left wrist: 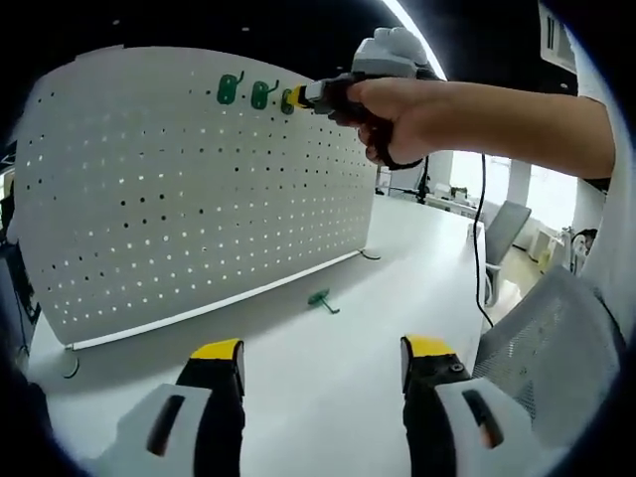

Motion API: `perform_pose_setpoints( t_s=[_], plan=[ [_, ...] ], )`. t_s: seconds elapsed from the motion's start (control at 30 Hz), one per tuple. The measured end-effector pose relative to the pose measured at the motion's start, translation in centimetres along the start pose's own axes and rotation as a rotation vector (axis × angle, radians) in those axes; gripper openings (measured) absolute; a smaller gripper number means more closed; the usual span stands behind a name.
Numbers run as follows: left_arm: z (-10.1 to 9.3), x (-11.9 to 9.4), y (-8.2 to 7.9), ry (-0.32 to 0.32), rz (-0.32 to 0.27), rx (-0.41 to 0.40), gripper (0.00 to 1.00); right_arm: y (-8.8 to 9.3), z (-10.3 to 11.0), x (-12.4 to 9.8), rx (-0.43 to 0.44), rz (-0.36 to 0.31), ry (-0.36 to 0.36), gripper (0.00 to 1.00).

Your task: Insert the hook assembly into the mounting plate slot until the hook locks in place.

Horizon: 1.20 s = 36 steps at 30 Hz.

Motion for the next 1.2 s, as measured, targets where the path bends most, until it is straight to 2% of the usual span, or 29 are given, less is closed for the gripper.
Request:
perform_pose_setpoints(
  t_s=[0.37,0.47,0.57,0.73,0.93,0.97,1.0,1.07,1.2],
  plan=[
    [0.1,0.0,0.0,-0.004,-0.017,-0.010,0.64,0.1,0.0,-0.2,0.007,0.021,-0.034,0.03],
    [0.1,0.0,0.0,-0.006,-0.017,-0.012,0.64,0.0,0.2,-0.4,0.036,0.028,-0.078,0.06],
    [0.1,0.1,0.0,-0.002,-0.015,-0.010,0.65,0.3,0.5,-0.4,-0.006,0.049,-0.108,0.09],
    [0.0,0.2,0.1,-0.004,-0.006,-0.004,0.65,1.3,1.0,-0.8,-0.010,0.098,-0.174,0.24],
    [0.1,0.1,0.3,-0.004,0.006,-0.004,0.65,1.4,1.8,-1.5,-0.007,0.080,-0.227,0.42],
    [0.1,0.1,0.3,-0.004,0.007,-0.004,0.65,1.4,1.9,-1.5,0.000,0.078,-0.236,0.43],
    [0.0,0.1,0.4,-0.005,0.008,-0.002,0.65,1.2,2.1,-1.6,0.054,0.063,-0.256,0.44],
    [0.0,0.1,0.4,-0.003,0.008,-0.003,0.65,1.2,2.0,-1.7,0.045,0.070,-0.250,0.50],
    [-0.2,0.1,0.5,-0.001,0.011,-0.002,0.65,1.2,2.2,-1.7,0.038,0.072,-0.260,0.50]
  ],
)
Point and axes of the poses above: the point that each gripper's makers call its tool centre point, and the gripper's own axes: x roughly forward along the fingers, z roughly to its left, y roughly out of its underside, the point moved 2 cm from there along -x, roughly backward along the fingers, and after that the axes turned 3 degrees about z, right-handed, at the moved point
